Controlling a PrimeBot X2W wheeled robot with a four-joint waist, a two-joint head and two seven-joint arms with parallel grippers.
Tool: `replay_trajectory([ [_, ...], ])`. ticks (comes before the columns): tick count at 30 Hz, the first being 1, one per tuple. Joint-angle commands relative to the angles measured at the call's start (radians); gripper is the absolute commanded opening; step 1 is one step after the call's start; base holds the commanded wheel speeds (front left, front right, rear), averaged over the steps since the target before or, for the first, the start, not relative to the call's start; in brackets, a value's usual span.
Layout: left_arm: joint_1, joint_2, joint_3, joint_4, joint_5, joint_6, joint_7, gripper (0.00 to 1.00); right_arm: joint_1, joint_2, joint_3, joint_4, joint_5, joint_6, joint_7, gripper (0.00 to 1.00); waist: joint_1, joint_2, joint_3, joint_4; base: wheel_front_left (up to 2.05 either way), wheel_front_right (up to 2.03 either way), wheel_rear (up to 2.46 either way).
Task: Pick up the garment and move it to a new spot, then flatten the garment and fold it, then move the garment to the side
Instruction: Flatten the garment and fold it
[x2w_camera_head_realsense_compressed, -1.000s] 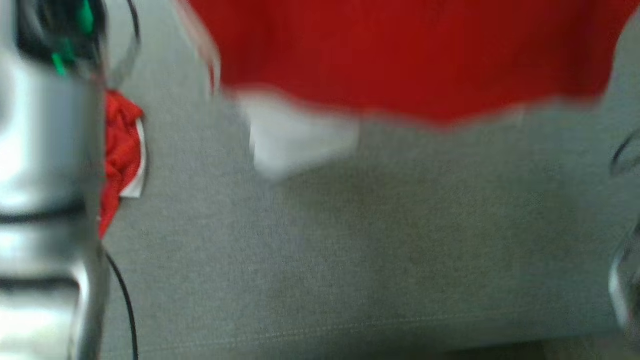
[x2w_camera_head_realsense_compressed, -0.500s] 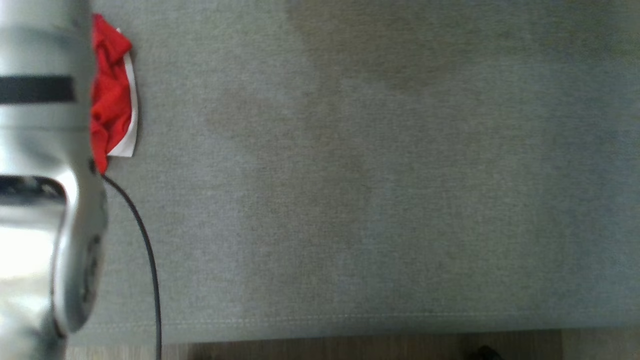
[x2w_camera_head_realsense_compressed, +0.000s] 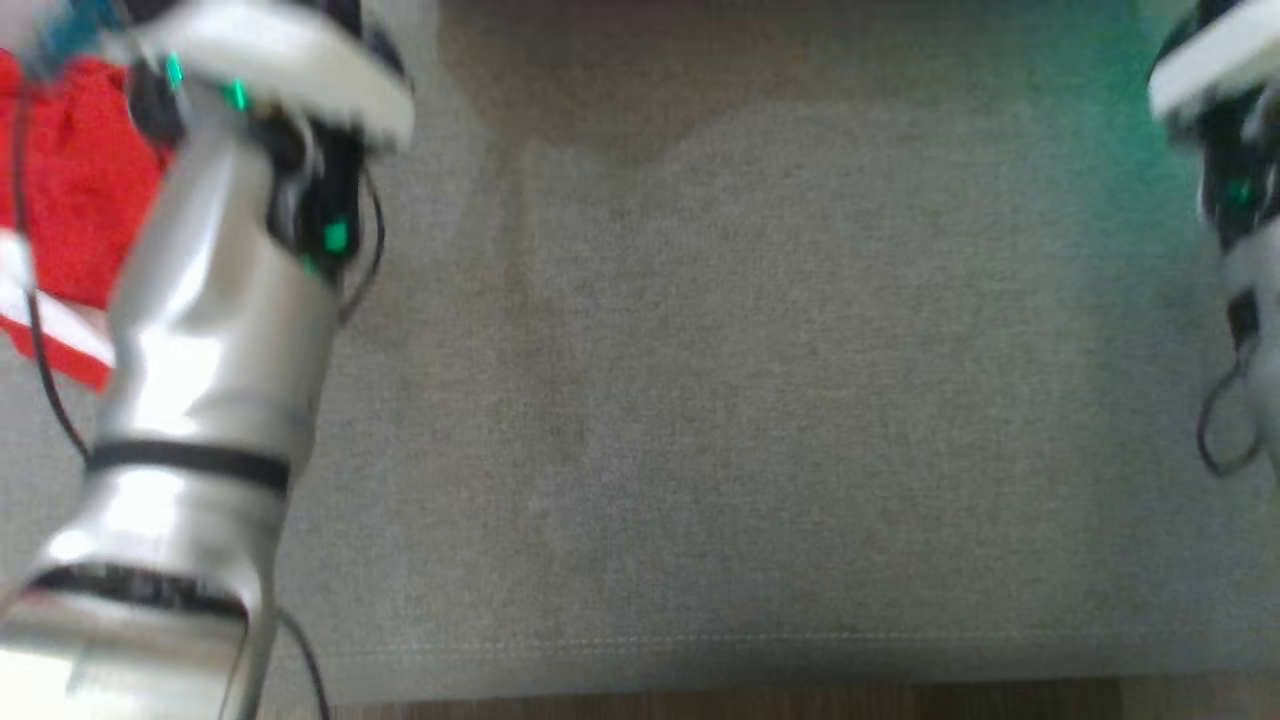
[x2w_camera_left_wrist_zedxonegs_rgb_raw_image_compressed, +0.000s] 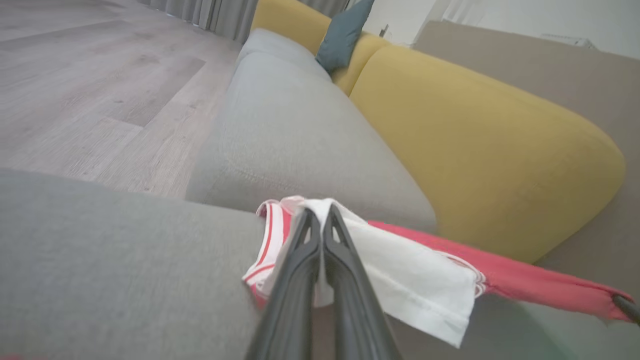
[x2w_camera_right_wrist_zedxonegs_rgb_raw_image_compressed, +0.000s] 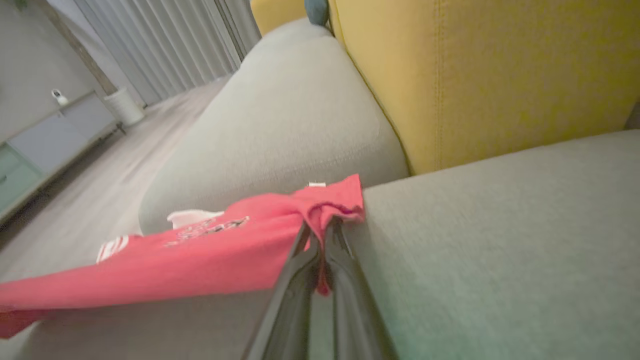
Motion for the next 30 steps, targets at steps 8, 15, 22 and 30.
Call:
replay_trajectory([
  [8, 0.205, 0.118, -0.134, -0.108, -0.007, -0.007, 0.026, 0.00, 0.177, -0.106, 0.184, -0.059, 0.020, 0.007, 0.095, 0.00, 0.0001, 0.0000, -0.140, -0.005, 0.00, 0.00, 0.00],
  [15, 0.365, 0.219, -0.265, -0.254, -0.037, -0.007, 0.090, 0.00, 0.290, -0.191, 0.321, -0.098, 0.023, 0.007, 0.136, 0.00, 0.0001, 0.0000, -0.209, 0.003, 0.00, 0.00, 0.00],
  [22, 0.491, 0.294, -0.340, -0.402, -0.080, -0.007, 0.150, 0.00, 0.380, -0.251, 0.404, -0.122, 0.055, 0.007, 0.179, 0.00, 0.0001, 0.0000, -0.262, 0.007, 0.00, 0.00, 0.00],
  [30, 0.630, 0.376, -0.392, -0.550, -0.135, -0.007, 0.240, 0.00, 0.458, -0.311, 0.479, -0.180, 0.114, 0.007, 0.276, 0.00, 0.0001, 0.0000, -0.325, -0.005, 0.00, 0.00, 0.00],
])
